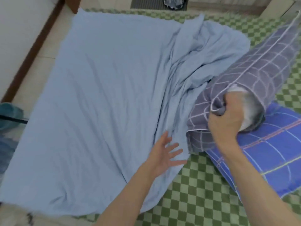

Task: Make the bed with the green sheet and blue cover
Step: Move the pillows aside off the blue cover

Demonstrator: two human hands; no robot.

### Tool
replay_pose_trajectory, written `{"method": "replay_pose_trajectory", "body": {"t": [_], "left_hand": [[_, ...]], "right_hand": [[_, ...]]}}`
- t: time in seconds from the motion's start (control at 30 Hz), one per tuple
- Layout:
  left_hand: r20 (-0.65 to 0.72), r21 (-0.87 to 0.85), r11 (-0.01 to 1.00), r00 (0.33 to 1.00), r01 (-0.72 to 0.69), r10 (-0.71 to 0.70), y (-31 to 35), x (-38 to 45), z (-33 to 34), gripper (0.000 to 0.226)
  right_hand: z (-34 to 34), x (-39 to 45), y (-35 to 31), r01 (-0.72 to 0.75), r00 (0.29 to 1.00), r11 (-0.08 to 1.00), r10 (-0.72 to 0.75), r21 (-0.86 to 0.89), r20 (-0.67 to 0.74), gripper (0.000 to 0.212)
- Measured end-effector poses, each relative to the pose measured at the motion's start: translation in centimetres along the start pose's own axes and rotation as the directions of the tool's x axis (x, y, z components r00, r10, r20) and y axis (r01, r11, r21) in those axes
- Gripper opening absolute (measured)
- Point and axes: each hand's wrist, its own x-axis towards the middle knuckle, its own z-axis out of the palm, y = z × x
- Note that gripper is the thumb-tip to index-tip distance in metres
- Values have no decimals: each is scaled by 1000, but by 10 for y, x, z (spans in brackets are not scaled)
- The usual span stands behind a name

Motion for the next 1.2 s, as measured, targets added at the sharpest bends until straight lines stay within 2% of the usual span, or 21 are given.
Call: {"method": "replay_pose_trajectory", "body": {"t": [0.07, 0.1, 0.13, 0.17, 0.2, 0.27, 0.3, 0.33, 0.4, 0.47, 0.53, 0.6, 0.63, 0.67, 0.77, 0.87, 0.93, 1.0, 1.07, 1.13, 1.2], "left_hand": [[179, -62, 996, 981, -69, 79, 50, -19, 10, 72], [237, -65, 990, 962, -125, 137, 73, -30, 8, 66], [229, -56, 979, 952, -196, 203, 92, -41, 0, 54], [187, -40, 968, 950, -247, 250, 107, -49, -14, 40], [61, 12, 960, 959, -280, 278, 121, -56, -32, 29], [-235, 142, 948, 921, -285, 312, 139, -60, -76, 37], [-288, 128, 950, 905, -287, 312, 146, -60, -94, 44], [-261, 87, 950, 913, -301, 313, 153, -59, -107, 50], [-217, 37, 939, 915, -341, 341, 164, -43, -126, 55], [-293, 33, 956, 912, -290, 287, 170, -35, -135, 55], [-331, -29, 956, 905, -291, 266, 172, -26, -149, 57], [-314, -89, 932, 898, -353, 310, 176, -22, -161, 52], [-325, -77, 927, 889, -366, 324, 176, -20, -169, 47], [-352, -50, 934, 882, -353, 315, 174, -17, -175, 42], [-455, 211, 958, 848, -194, 272, 140, 0, -179, 25], [-467, 456, 890, 855, 14, 226, 65, 12, -150, 18], [-374, 645, 752, 914, 133, 159, 6, 24, -109, 21], [-270, 791, 591, 957, 157, 108, -52, 53, -60, 37], [-119, 919, 390, 982, 52, 149, -96, 97, -4, 60], [64, 975, 196, 975, -106, 211, -125, 146, 56, 80], [128, 981, 122, 975, -151, 180, -146, 192, 108, 103]], "right_hand": [[32, -34, -76, 232, 957, 973, -227, -3, 178, 26], [49, -51, -105, 287, 928, 958, -278, 2, 248, 21], [66, -67, -130, 306, 906, 952, -291, -1, 306, 19], [81, -80, -150, 305, 890, 952, -282, -8, 359, 20], [97, -93, -165, 296, 873, 955, -267, -8, 407, 21], [127, -112, -183, 304, 816, 953, -254, -12, 519, 30], [139, -119, -187, 316, 771, 949, -246, -18, 587, 35], [151, -127, -188, 310, 721, 951, -221, -20, 657, 38], [172, -146, -173, 195, 587, 979, -72, -54, 806, 38], [181, -170, -140, 109, 428, 979, 110, -172, 897, 32], [173, -194, -95, 7, 260, 959, 272, -283, 926, 32], [148, -209, -51, -197, 122, 898, 420, -393, 899, 37], [131, -213, -29, -315, 116, 840, 497, -442, 860, 39], [110, -214, -5, -440, 145, 756, 592, -484, 793, 39], [33, -204, 71, -703, 291, 504, 847, -502, 444, 37], [-52, -188, 132, -795, 466, 440, 884, -417, 44, 28], [-96, -179, 168, -820, 509, 425, 848, -384, -149, 27], [-126, -173, 206, -862, 471, 390, 853, -324, -225, 44], [-147, -167, 241, -957, 289, 283, 937, -58, -194, 75], [-157, -170, 276, -953, 153, 148, 988, 265, -3, 84], [-156, -176, 303, -937, 158, 86, 968, 340, 192, 85]]}}
